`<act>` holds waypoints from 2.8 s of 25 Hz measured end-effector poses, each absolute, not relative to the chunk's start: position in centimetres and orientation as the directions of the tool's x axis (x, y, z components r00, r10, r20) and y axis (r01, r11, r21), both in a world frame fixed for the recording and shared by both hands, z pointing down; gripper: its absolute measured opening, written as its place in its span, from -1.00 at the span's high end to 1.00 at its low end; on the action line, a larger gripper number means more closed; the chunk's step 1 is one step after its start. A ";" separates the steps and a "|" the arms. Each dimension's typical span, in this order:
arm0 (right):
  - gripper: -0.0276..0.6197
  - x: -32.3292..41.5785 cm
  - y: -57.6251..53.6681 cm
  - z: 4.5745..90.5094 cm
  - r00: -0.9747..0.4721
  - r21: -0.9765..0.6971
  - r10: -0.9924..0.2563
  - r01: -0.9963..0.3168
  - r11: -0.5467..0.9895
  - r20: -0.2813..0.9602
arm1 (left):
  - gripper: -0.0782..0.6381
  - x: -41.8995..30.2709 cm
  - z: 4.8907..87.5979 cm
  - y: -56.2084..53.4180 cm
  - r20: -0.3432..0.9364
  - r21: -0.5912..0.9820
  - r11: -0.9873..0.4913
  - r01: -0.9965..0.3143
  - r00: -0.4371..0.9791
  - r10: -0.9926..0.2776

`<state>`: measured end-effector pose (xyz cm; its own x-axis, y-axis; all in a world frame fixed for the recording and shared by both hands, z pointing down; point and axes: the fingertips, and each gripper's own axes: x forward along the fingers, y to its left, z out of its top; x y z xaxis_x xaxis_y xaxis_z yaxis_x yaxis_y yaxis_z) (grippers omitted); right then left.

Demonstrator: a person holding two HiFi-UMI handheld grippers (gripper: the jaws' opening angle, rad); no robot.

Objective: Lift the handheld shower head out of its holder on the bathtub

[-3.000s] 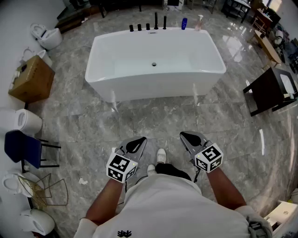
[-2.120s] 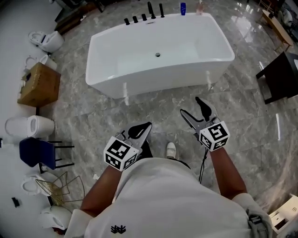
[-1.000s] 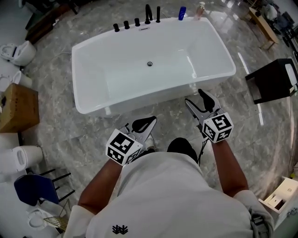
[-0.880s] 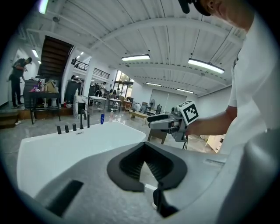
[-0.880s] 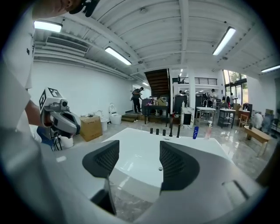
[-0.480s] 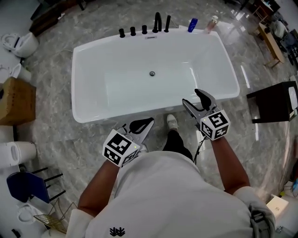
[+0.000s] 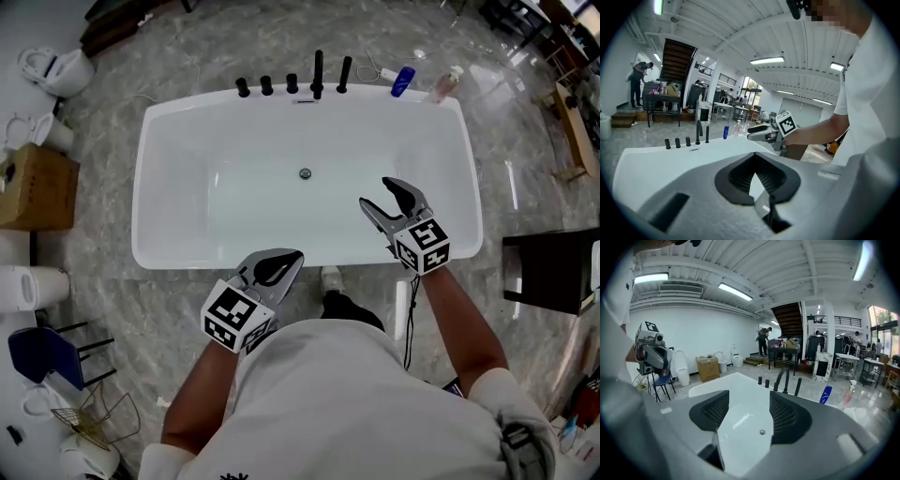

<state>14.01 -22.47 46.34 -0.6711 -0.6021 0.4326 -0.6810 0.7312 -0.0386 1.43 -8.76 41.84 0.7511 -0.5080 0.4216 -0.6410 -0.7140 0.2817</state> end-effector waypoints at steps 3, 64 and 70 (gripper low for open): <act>0.05 15.5 -27.8 48.5 -0.684 -0.055 -0.576 -0.664 0.746 0.447 | 0.76 3.3 42.6 -11.9 0.443 0.288 -0.681 -0.674 0.724 -0.529; 0.42 12.3 -79.5 73.2 -0.501 -0.116 -0.700 -0.846 0.521 0.508 | 0.76 6.5 58.0 -24.3 0.572 0.436 -0.455 -0.776 0.630 -0.525; 0.46 12.1 -79.2 73.2 -0.512 -0.090 -0.692 -0.831 0.549 0.508 | 0.76 6.4 58.2 -24.7 0.567 0.458 -0.434 -0.775 0.631 -0.529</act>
